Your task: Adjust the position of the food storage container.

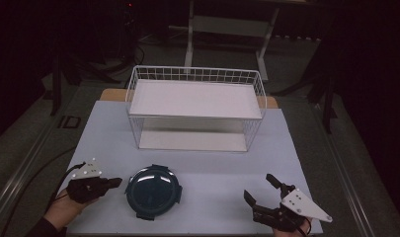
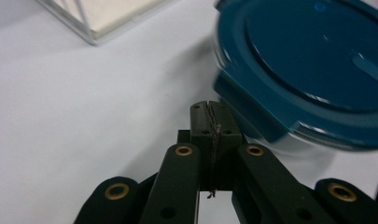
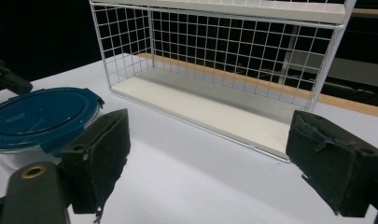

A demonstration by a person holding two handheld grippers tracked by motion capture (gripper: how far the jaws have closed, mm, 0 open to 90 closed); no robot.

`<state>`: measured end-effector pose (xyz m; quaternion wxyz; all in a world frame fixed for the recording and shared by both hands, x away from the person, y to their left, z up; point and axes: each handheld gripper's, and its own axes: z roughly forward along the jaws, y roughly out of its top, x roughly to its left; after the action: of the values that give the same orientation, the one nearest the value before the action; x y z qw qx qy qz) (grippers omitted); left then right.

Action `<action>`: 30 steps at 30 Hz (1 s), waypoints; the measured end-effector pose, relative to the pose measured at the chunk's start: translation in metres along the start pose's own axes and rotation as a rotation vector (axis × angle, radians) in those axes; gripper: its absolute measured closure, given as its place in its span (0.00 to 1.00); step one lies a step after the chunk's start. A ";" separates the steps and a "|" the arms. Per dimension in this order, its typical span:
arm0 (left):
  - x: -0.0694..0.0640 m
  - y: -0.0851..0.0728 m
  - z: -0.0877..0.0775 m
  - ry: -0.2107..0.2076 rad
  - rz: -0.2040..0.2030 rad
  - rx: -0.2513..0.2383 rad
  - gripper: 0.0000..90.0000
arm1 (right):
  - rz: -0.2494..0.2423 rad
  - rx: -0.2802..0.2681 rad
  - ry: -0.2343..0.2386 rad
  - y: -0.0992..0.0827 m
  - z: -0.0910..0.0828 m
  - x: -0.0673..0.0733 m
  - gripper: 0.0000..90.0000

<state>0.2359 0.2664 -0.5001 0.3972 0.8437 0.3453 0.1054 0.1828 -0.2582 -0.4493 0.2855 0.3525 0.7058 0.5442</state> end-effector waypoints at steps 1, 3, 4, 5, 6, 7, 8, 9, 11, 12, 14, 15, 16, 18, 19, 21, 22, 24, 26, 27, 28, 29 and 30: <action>-0.001 0.000 0.001 -0.010 0.003 0.011 1.00 | -0.001 0.000 0.001 0.000 0.000 0.000 0.15; -0.004 -0.001 0.003 -0.019 0.011 0.021 1.00 | -0.002 0.003 0.002 0.000 0.001 0.000 0.15; -0.005 -0.001 0.004 -0.022 0.010 0.022 1.00 | -0.004 0.003 0.003 0.000 0.001 0.000 0.15; -0.006 -0.001 0.005 -0.028 0.011 0.022 1.00 | -0.005 0.005 0.004 0.000 0.001 0.000 0.15; -0.007 -0.001 0.005 -0.036 0.011 0.022 1.00 | -0.005 0.006 0.004 0.000 0.001 0.000 0.15; -0.008 -0.001 0.006 -0.040 0.017 0.025 1.00 | -0.004 0.006 0.004 0.000 0.001 0.000 0.15; -0.009 0.000 0.007 -0.041 0.021 0.027 1.00 | -0.003 0.006 0.004 0.000 0.001 0.000 0.15; -0.010 0.000 0.007 -0.034 0.025 0.029 1.00 | 0.000 0.007 0.004 0.000 0.001 0.000 0.15; -0.010 0.000 0.006 -0.048 0.010 0.016 1.00 | 0.002 0.010 0.004 -0.001 0.001 0.000 0.15; -0.010 0.001 0.006 -0.045 0.014 0.017 1.00 | 0.004 0.010 0.005 -0.001 0.001 0.000 0.15; -0.012 0.001 0.006 -0.036 0.019 0.021 1.00 | 0.005 0.010 0.006 -0.001 0.002 0.000 0.15; -0.012 0.002 0.006 -0.033 0.022 0.023 1.00 | 0.007 0.010 0.006 -0.001 0.002 0.000 0.15; -0.013 0.002 0.006 -0.031 0.020 0.025 1.00 | 0.007 0.011 0.006 -0.001 0.002 0.000 0.15; -0.014 0.002 0.005 -0.032 0.014 0.024 1.00 | 0.006 0.010 0.005 -0.001 0.002 0.000 0.15; -0.015 0.003 0.004 -0.034 0.015 0.026 1.00 | 0.005 0.010 0.004 0.000 0.002 0.000 0.15; -0.017 0.003 0.005 -0.037 0.008 0.023 1.00 | 0.007 0.009 0.004 -0.001 0.002 0.000 0.15; -0.017 0.003 0.006 -0.045 0.005 0.021 1.00 | 0.007 0.011 0.005 -0.001 0.002 0.000 0.15; -0.020 0.004 0.007 -0.047 0.006 0.023 1.00 | 0.006 0.012 0.007 -0.001 0.003 0.000 0.15; -0.024 0.007 0.010 -0.046 0.025 0.032 1.00 | 0.002 0.013 0.007 0.000 0.003 0.001 0.15; -0.026 0.009 0.011 -0.049 0.031 0.038 1.00 | 0.001 0.011 0.007 0.000 0.003 0.001 0.15; -0.028 0.010 0.012 -0.054 0.033 0.042 1.00 | 0.000 0.010 0.007 0.000 0.003 0.001 0.15; -0.028 0.010 0.012 -0.054 0.033 0.042 1.00 | 0.000 0.010 0.007 0.000 0.003 0.001 0.15; -0.032 0.013 0.015 -0.069 0.036 0.045 1.00 | -0.001 0.011 0.007 0.000 0.003 0.001 0.15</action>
<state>0.2251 0.2304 -0.4974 0.3879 0.8617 0.3183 0.0759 0.1843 -0.2558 -0.4502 0.2812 0.3519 0.7098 0.5416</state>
